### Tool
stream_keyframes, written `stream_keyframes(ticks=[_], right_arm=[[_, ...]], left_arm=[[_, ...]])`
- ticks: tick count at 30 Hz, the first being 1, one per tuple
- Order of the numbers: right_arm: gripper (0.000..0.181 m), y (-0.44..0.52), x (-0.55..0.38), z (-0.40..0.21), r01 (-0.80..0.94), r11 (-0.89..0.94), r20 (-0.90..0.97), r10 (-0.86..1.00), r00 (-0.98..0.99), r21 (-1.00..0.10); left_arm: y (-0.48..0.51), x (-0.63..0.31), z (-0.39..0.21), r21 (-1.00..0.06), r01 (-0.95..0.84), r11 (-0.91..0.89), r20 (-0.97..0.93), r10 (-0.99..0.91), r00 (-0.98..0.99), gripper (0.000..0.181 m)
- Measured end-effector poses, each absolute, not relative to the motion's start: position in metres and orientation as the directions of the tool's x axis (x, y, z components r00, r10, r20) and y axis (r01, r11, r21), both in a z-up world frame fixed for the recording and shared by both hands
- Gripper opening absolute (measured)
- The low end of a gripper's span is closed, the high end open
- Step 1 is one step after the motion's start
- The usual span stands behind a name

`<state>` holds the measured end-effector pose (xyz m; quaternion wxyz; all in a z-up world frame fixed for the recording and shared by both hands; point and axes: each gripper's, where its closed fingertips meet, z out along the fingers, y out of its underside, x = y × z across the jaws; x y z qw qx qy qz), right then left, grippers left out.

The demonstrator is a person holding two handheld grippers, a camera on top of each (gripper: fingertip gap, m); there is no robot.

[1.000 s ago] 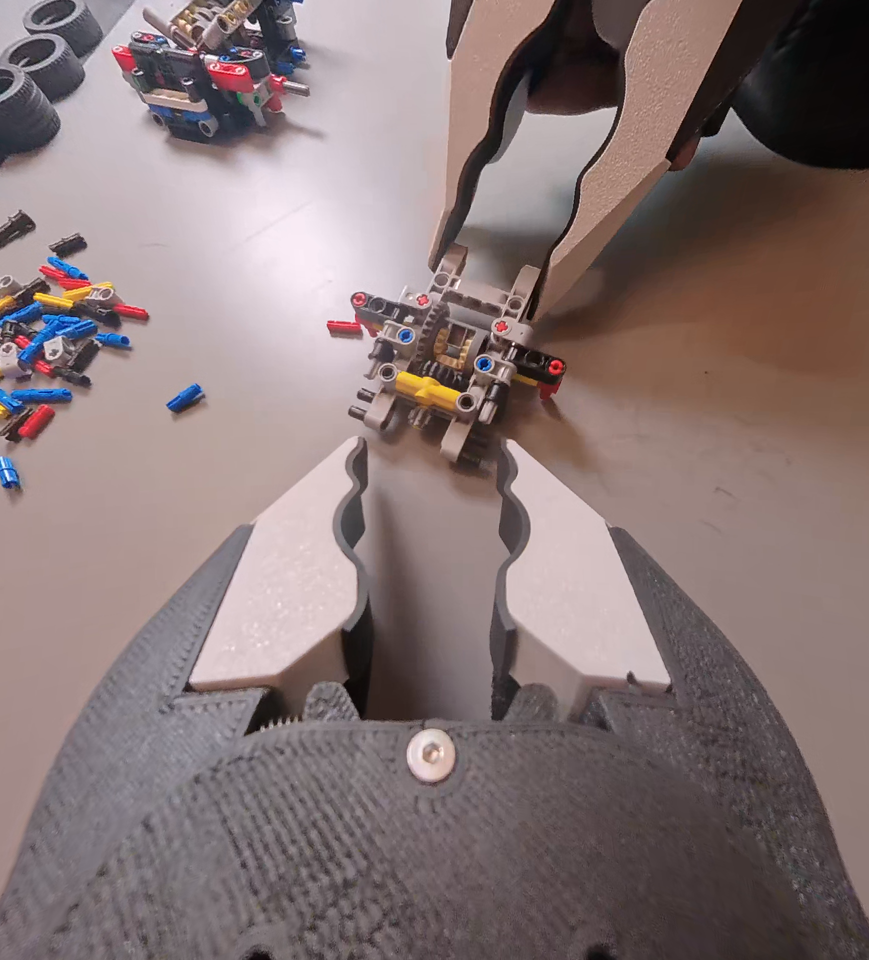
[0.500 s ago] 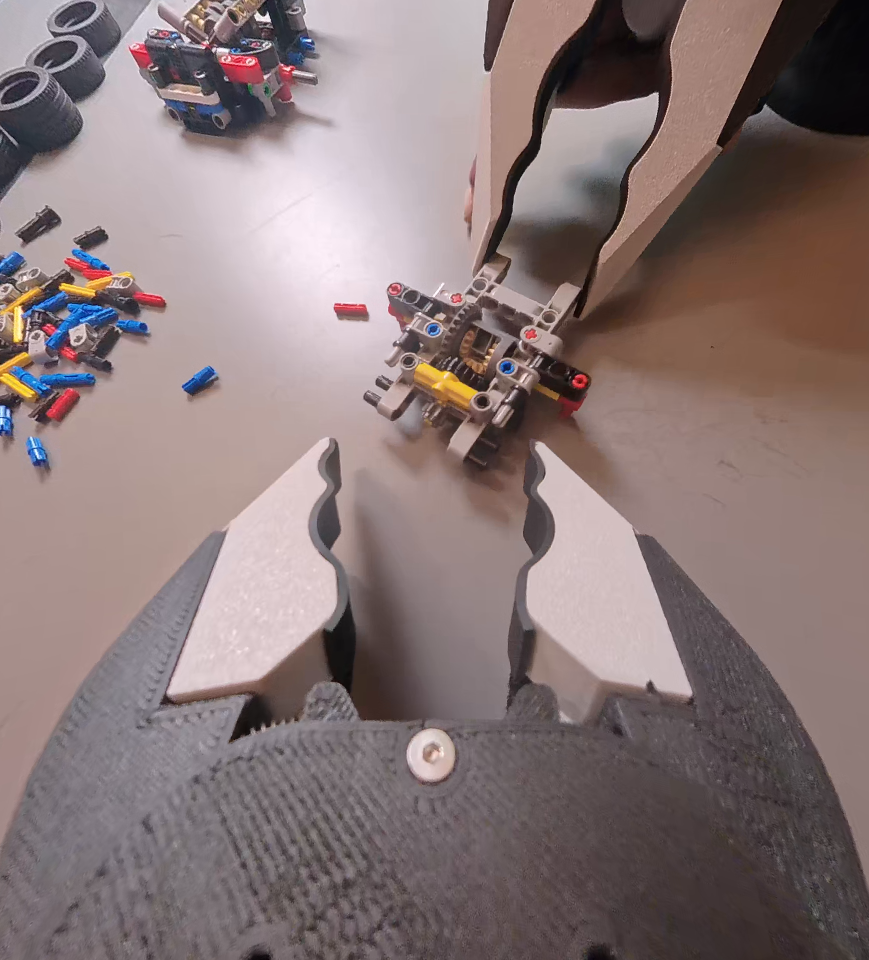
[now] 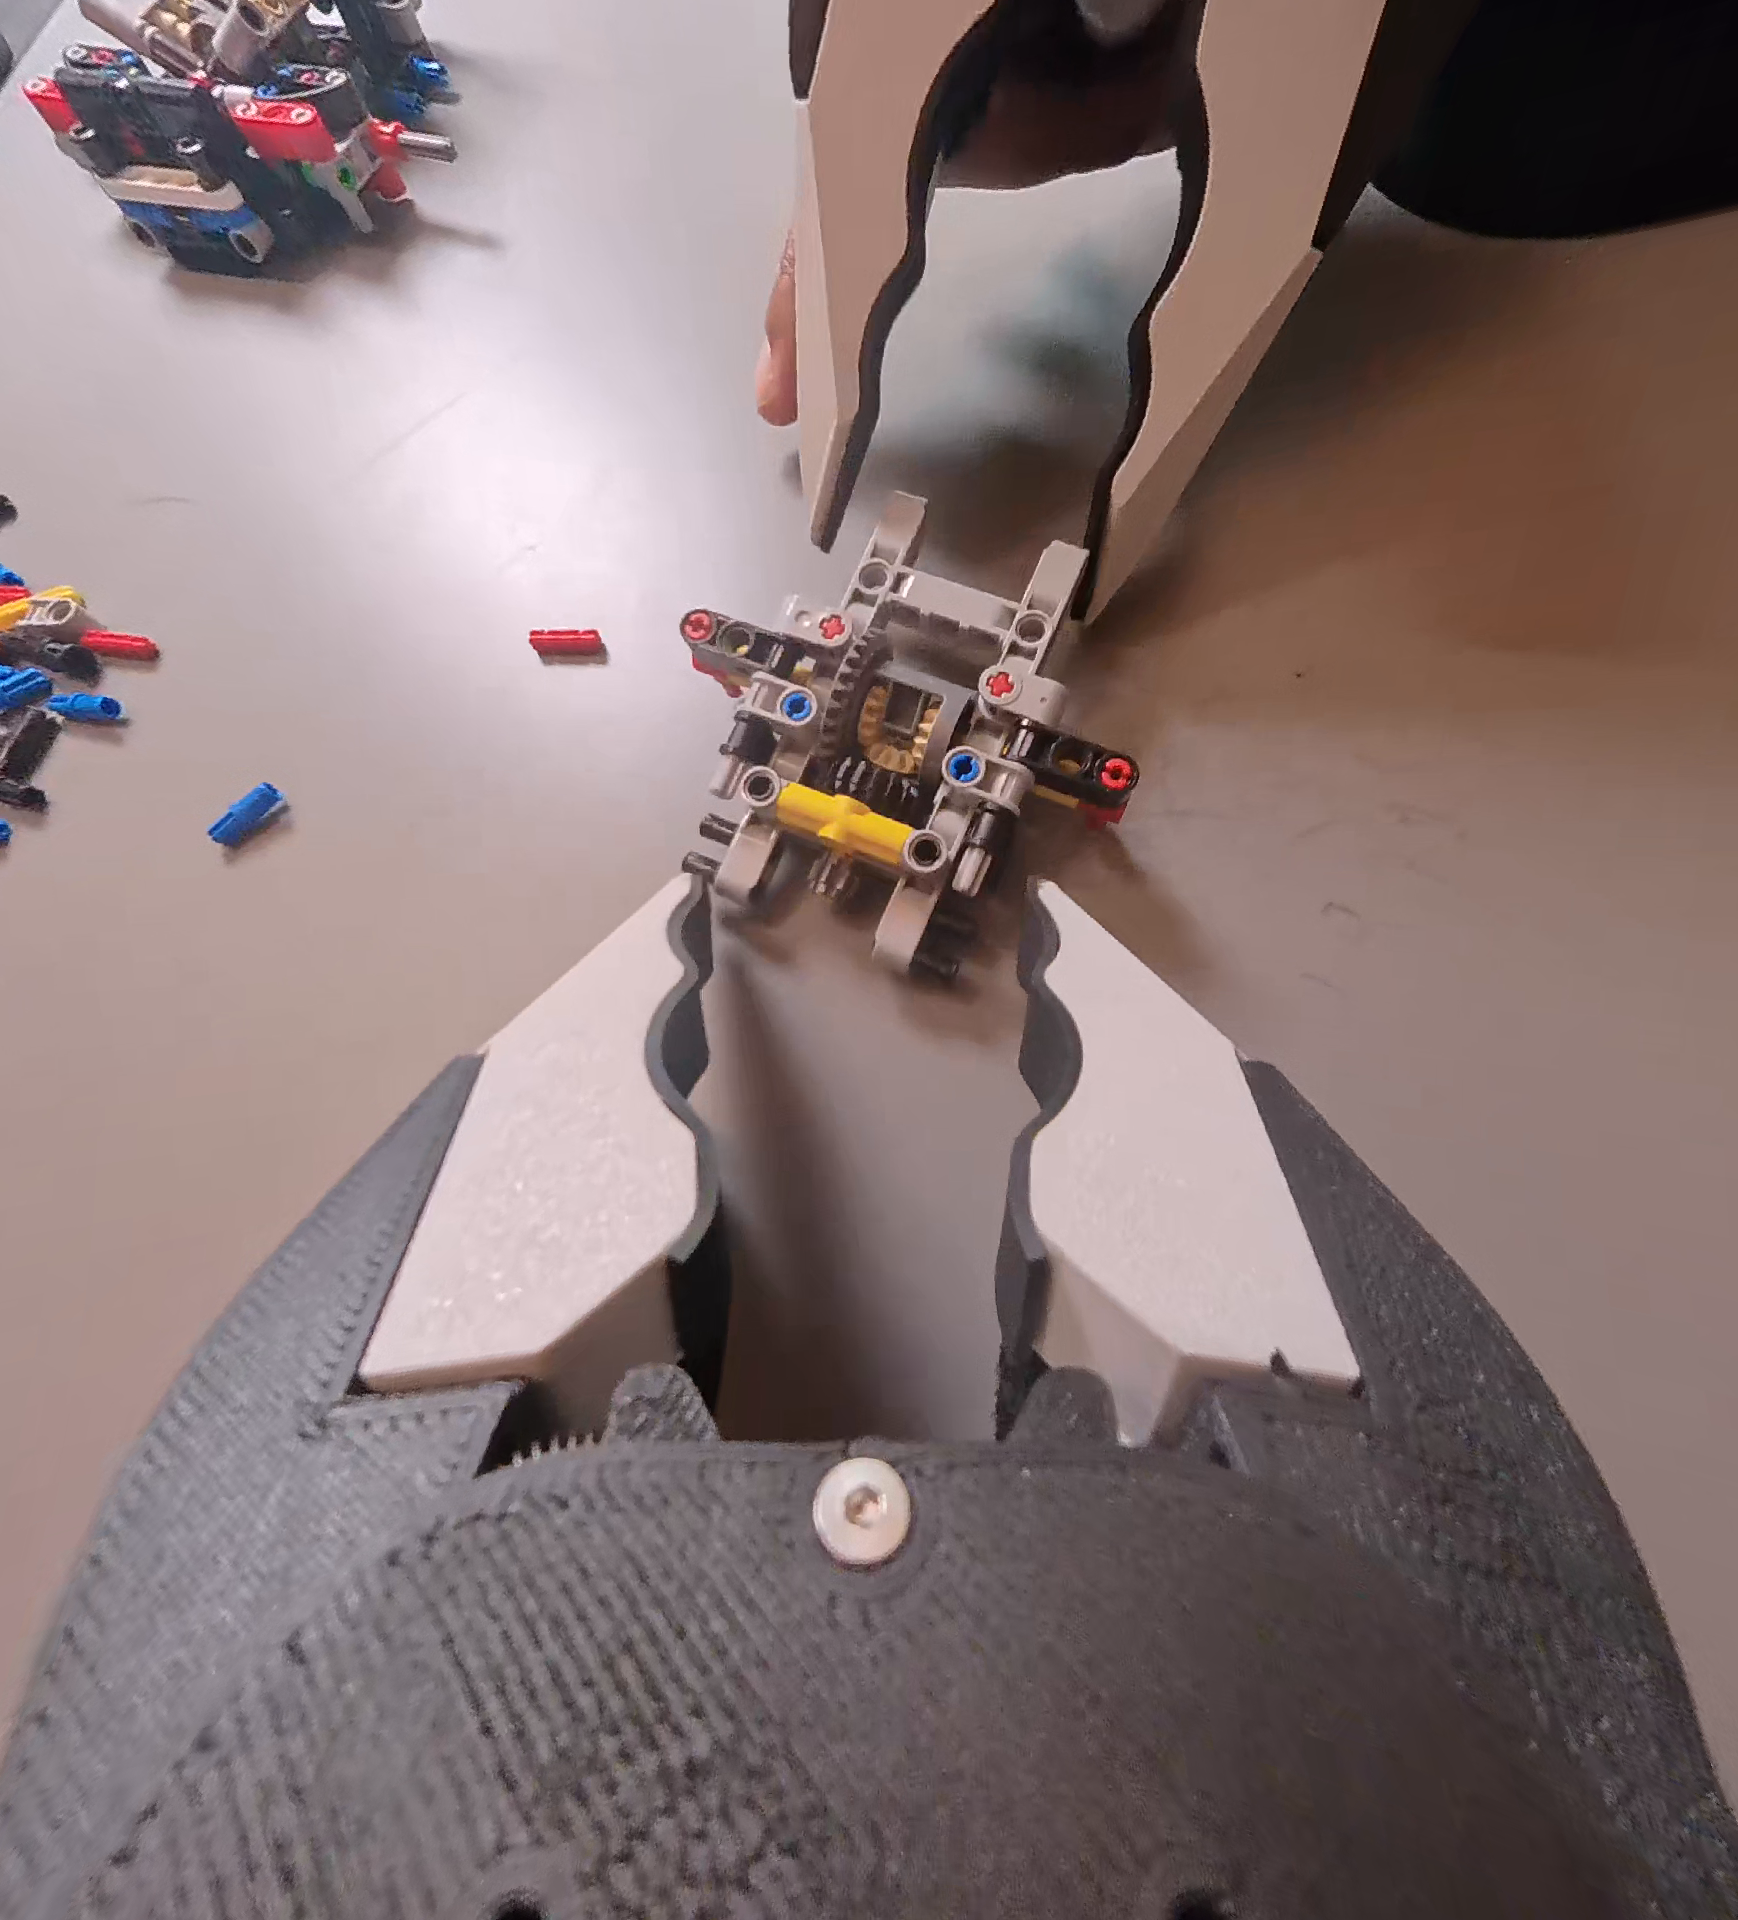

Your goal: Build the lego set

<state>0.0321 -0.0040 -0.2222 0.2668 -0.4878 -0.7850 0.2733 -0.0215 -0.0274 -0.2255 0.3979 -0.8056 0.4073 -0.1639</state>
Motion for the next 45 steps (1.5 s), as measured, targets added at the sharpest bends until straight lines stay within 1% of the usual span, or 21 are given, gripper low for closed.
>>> stream_keyframes(ticks=[4,13,17,20,36,45], right_arm=[[0.053,-0.005,0.032,-0.218,0.61,0.363,0.143,0.914,-0.379,-0.704],[0.055,-0.003,0.037,-0.222,0.614,0.366,0.139,0.912,-0.386,-0.699],[0.053,-0.002,0.037,-0.221,0.607,0.36,0.135,0.913,-0.384,-0.709],[0.053,-0.001,0.038,-0.221,0.605,0.366,0.14,0.911,-0.387,-0.707],[0.051,0.015,0.042,-0.214,0.594,0.358,0.18,0.924,-0.339,-0.72],[0.05,0.017,0.04,-0.217,0.598,0.342,0.17,0.93,-0.326,-0.725]], left_arm=[[-0.028,-0.023,-0.227,-0.77,-0.529,-0.357,-0.061,-0.784,0.618,0.057],[-0.027,-0.024,-0.227,-0.771,-0.526,-0.36,-0.067,-0.775,0.628,0.054],[-0.025,-0.028,-0.227,-0.77,-0.524,-0.364,-0.073,-0.765,0.64,0.043],[-0.026,-0.031,-0.228,-0.765,-0.529,-0.367,-0.075,-0.765,0.639,0.019],[-0.019,-0.039,-0.228,-0.764,-0.497,-0.411,-0.068,-0.715,0.696,0.018],[-0.026,-0.026,-0.222,-0.764,-0.526,-0.373,-0.103,-0.735,0.67,0.018]])
